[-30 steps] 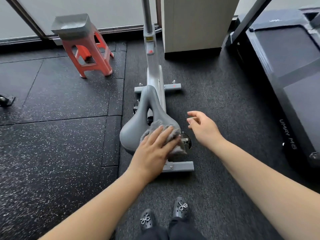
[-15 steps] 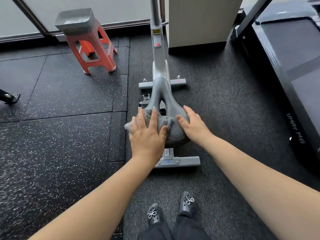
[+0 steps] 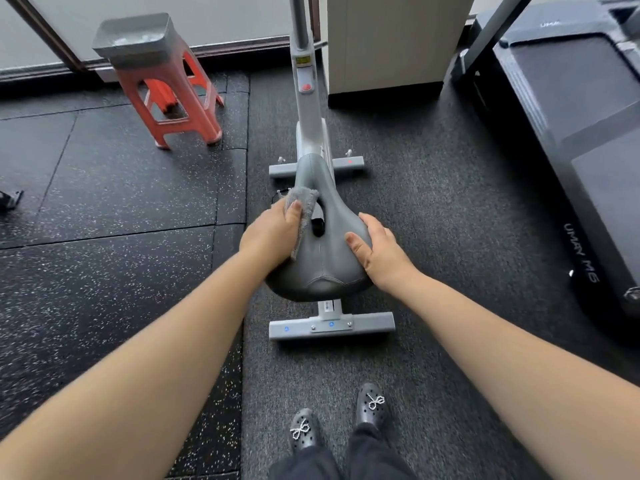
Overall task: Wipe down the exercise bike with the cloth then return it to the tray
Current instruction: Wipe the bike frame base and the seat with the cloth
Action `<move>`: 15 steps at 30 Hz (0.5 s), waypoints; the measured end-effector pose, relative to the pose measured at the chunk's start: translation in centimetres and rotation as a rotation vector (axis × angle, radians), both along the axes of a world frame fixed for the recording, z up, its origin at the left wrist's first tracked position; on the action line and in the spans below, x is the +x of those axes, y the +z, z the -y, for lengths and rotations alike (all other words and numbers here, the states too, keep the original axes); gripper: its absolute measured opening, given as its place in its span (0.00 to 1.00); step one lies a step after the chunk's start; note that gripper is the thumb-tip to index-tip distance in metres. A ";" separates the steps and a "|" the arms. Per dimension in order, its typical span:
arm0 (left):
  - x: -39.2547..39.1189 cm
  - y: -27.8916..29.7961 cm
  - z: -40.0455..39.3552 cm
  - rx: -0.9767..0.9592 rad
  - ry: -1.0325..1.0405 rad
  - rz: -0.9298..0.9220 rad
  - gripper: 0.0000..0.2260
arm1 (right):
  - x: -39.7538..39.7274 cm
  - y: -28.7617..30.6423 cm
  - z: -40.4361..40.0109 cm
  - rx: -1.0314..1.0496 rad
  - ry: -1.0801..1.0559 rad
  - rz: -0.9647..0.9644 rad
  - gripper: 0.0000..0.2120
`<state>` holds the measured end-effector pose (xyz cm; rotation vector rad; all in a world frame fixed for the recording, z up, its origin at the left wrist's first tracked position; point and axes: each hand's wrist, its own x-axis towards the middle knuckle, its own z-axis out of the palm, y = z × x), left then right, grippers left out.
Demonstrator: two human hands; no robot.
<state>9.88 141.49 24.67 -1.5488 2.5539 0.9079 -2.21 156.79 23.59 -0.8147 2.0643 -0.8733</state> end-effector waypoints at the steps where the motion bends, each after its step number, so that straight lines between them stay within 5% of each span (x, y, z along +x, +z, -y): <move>1: 0.8 -0.2 -1.1 -0.037 0.021 -0.006 0.22 | 0.0 0.0 0.0 -0.001 0.002 -0.002 0.29; 7: 3.2 -0.8 -6.8 -0.219 0.070 0.009 0.28 | 0.0 0.0 -0.1 0.003 -0.005 0.005 0.28; 15: -3.1 -0.2 -0.6 -0.121 -0.032 0.021 0.27 | -0.2 -0.9 0.1 -0.030 0.001 0.036 0.29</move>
